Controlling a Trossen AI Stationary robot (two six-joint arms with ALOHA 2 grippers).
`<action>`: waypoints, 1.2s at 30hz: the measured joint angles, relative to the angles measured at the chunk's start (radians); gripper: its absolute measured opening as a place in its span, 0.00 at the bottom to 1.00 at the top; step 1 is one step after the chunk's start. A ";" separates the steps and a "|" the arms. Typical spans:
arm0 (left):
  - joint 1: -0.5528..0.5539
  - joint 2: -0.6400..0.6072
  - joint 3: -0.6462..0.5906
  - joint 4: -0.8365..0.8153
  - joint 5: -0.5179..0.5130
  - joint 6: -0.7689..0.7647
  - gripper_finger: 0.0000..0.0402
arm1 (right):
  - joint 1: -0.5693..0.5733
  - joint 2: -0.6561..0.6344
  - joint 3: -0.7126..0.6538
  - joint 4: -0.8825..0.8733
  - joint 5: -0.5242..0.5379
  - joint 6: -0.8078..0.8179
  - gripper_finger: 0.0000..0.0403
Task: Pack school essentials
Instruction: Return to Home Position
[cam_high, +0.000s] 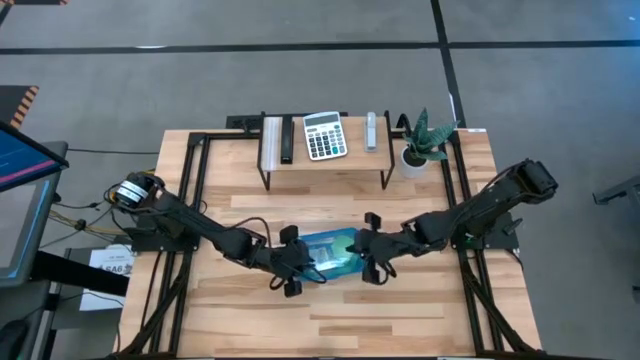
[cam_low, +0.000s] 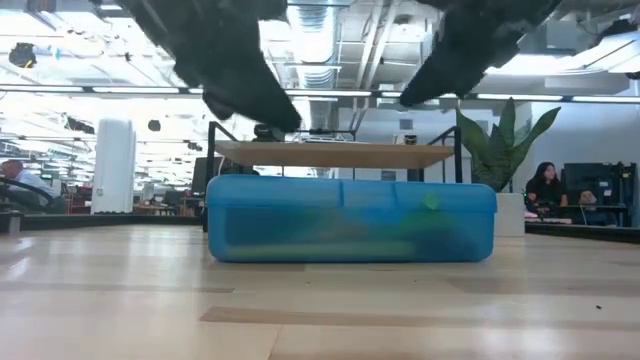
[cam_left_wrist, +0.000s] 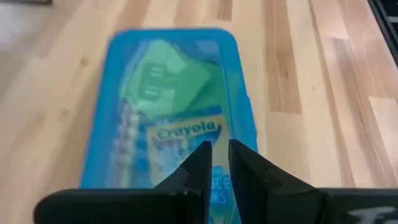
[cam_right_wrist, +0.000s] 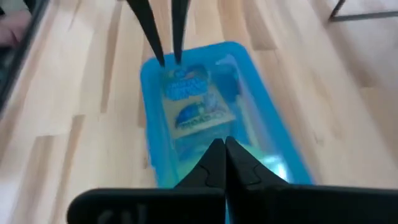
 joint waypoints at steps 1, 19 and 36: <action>-0.001 -0.015 0.000 -0.008 -0.011 0.010 0.11 | -0.002 -0.013 -0.001 -0.009 0.001 -0.018 0.02; 0.064 -0.133 0.002 -0.085 -0.113 0.214 0.11 | -0.063 -0.294 -0.360 0.321 0.011 -0.112 0.02; 0.311 -0.130 0.002 0.160 0.169 0.349 0.11 | -0.067 -0.461 -0.449 0.333 0.017 -0.138 0.03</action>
